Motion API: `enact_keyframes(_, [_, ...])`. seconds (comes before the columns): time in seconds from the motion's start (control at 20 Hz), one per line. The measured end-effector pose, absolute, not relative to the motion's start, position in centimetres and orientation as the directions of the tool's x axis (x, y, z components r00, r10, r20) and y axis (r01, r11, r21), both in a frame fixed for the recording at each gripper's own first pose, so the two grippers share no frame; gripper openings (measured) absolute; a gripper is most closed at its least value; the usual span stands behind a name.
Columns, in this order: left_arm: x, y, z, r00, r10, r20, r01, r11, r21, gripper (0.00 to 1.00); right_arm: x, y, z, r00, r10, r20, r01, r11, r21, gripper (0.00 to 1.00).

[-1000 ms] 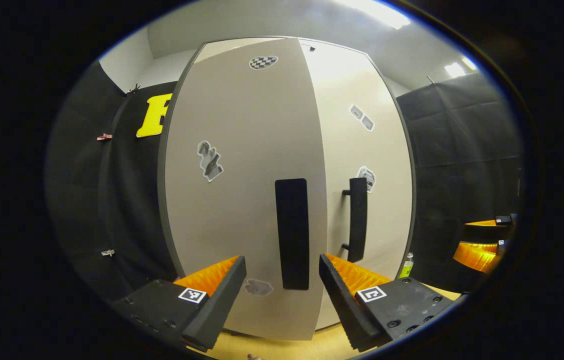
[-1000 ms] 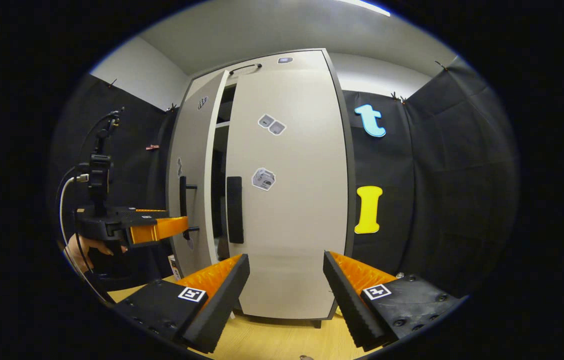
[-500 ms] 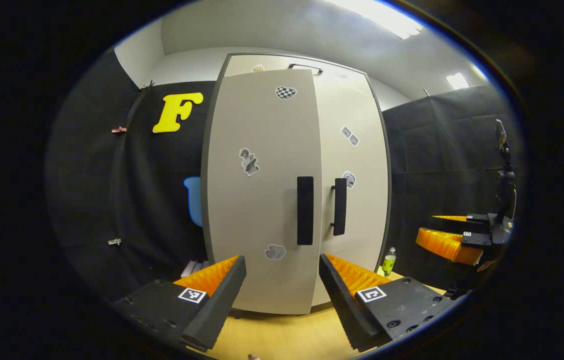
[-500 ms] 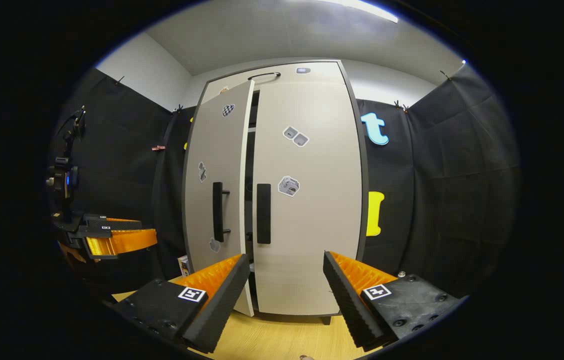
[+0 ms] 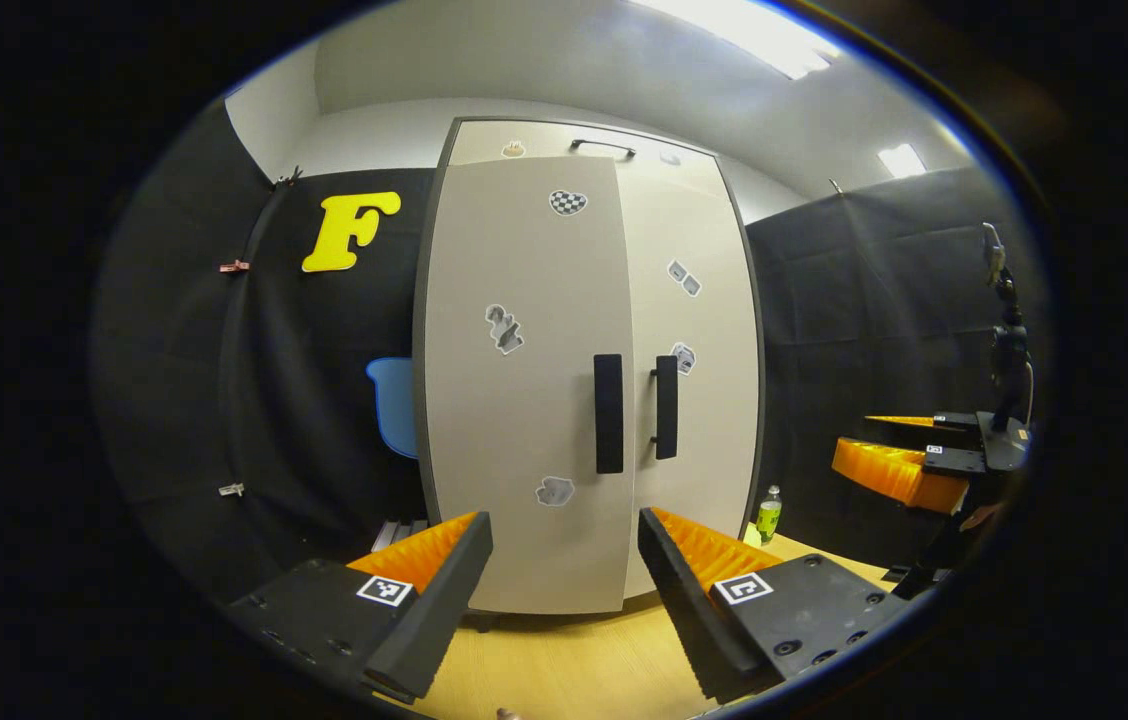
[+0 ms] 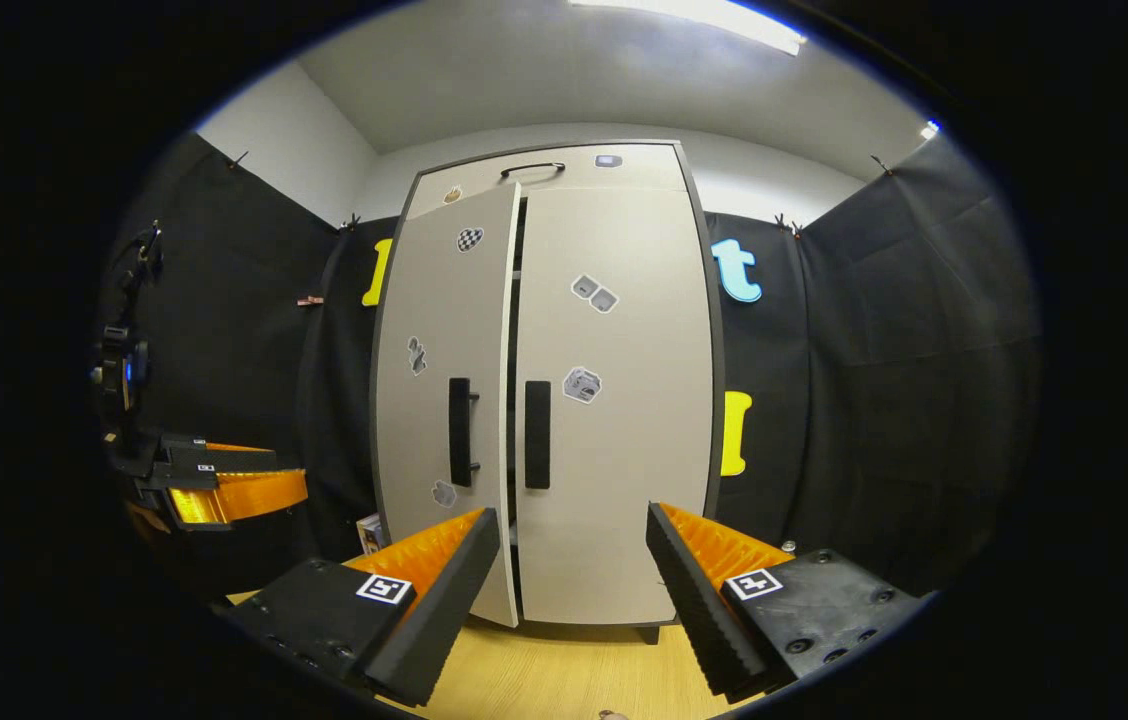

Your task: Grab one shoe with the right hand and put it into the shoe cabinet, grab the other shoe with the left hand and put it into the shoe cabinet; then close the right door with the right hand and the left door with the left hand.

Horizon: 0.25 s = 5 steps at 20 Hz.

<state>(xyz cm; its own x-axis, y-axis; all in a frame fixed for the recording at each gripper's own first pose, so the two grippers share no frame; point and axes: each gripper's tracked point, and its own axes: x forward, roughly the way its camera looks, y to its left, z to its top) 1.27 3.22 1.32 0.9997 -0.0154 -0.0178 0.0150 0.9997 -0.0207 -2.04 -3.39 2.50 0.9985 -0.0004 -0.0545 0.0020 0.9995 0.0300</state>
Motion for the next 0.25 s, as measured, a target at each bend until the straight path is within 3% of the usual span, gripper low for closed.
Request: enact_keyframes(0.25, [0.91, 2.85, 1.47, 1.000, -0.023, -0.009, 0.023, 1.000, -0.003, 0.94, -2.11, -2.81, 2.33, 0.998, 0.009, -0.060, -0.007, 1.000, 0.031, 0.98])
